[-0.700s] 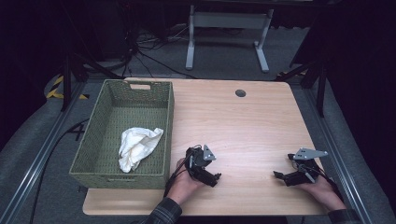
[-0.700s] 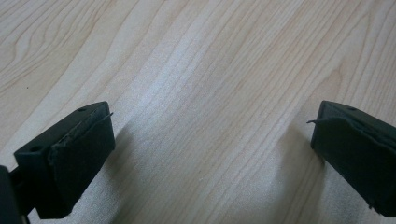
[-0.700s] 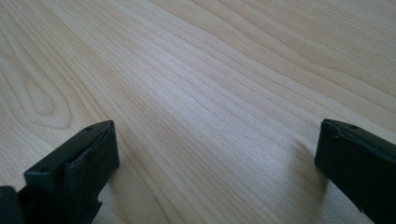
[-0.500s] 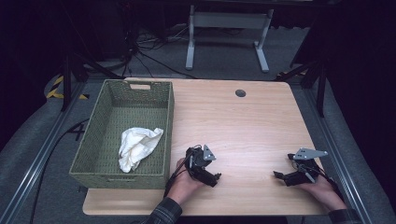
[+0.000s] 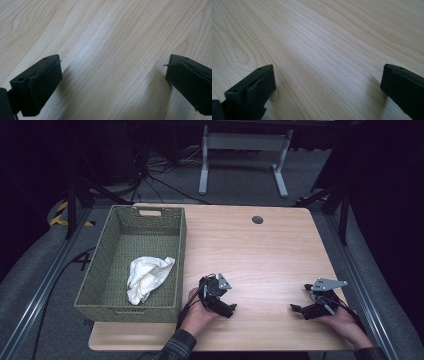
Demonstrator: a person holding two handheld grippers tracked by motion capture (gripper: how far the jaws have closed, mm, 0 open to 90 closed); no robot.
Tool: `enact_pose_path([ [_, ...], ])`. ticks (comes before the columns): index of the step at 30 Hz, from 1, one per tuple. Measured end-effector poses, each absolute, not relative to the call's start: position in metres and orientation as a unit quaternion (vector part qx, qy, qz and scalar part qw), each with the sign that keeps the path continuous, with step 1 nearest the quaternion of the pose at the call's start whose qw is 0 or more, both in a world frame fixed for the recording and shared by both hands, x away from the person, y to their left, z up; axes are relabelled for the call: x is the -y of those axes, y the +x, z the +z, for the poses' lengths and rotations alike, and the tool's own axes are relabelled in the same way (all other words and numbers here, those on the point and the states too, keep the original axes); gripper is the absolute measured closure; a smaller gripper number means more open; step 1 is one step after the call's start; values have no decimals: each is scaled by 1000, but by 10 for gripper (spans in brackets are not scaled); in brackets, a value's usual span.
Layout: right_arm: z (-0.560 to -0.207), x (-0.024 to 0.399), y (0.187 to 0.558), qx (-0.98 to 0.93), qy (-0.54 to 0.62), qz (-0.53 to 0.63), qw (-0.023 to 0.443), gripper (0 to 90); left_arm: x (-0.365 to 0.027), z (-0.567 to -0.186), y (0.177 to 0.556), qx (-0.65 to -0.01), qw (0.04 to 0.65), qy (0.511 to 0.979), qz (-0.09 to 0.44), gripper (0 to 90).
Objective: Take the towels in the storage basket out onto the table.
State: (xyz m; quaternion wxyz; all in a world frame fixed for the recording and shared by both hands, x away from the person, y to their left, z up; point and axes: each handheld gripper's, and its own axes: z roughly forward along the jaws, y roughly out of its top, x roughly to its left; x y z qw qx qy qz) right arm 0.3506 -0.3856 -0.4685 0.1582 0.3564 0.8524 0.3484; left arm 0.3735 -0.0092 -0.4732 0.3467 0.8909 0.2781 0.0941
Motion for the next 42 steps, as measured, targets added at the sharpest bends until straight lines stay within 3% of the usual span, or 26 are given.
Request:
enact_pose_path([
  [25,-469,388,350,-853,354,349,158,3,-2,-456,372,-310,349,879,94,23],
  [42,-469,389,351,-854,350,350,158,3,2,-441,376,-299,349,883,93,31],
])
